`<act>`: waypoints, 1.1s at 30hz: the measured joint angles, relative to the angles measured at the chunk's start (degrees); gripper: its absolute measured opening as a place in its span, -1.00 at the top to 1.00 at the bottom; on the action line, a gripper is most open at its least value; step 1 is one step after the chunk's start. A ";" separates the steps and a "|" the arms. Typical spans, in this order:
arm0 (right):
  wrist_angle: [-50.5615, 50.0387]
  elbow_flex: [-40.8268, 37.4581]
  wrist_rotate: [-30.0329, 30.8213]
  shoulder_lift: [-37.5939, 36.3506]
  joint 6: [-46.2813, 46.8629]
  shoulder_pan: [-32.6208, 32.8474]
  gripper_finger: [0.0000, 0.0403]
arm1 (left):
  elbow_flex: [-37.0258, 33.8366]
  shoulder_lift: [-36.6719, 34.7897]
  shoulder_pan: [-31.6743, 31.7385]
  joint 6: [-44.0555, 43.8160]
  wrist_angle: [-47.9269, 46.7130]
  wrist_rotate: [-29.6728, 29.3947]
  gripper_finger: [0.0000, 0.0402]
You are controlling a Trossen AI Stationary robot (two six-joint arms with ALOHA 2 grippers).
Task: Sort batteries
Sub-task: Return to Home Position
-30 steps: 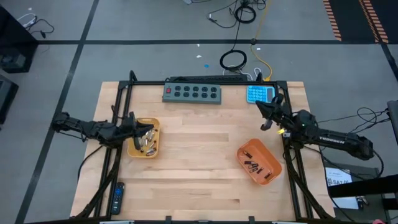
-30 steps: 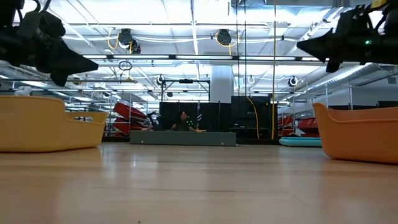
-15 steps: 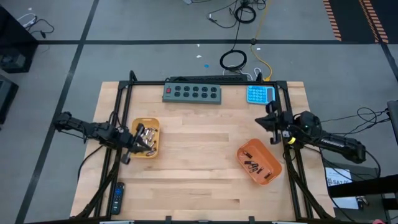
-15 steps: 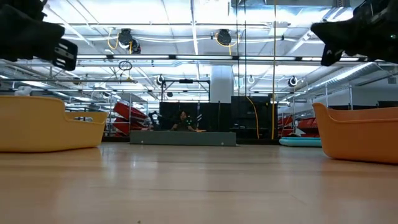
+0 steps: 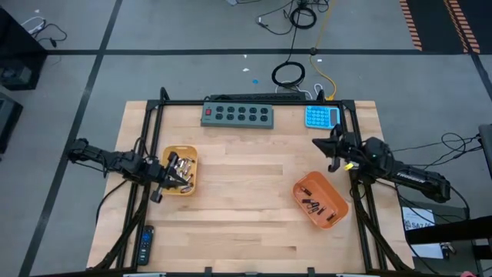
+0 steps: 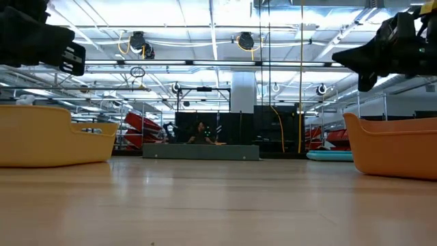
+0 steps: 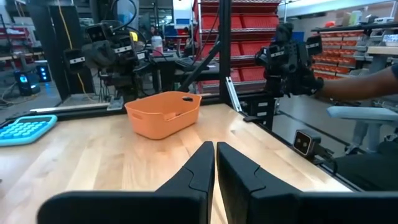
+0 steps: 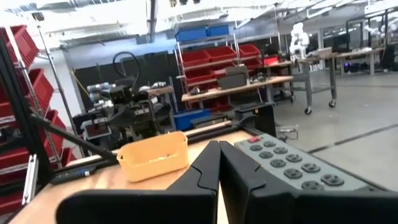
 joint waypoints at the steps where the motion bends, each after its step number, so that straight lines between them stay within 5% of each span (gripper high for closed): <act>1: -0.53 0.00 0.04 0.02 -0.02 0.02 1.00 | 0.00 0.00 0.00 0.00 -0.05 -0.03 0.86; 11: -9.90 0.01 0.13 0.13 -5.82 0.02 1.00 | -0.02 0.00 0.00 1.99 0.66 -5.28 0.85; 33: -10.11 0.02 0.32 0.76 -7.58 0.03 1.00 | -0.04 0.07 0.00 5.97 0.85 -5.30 0.85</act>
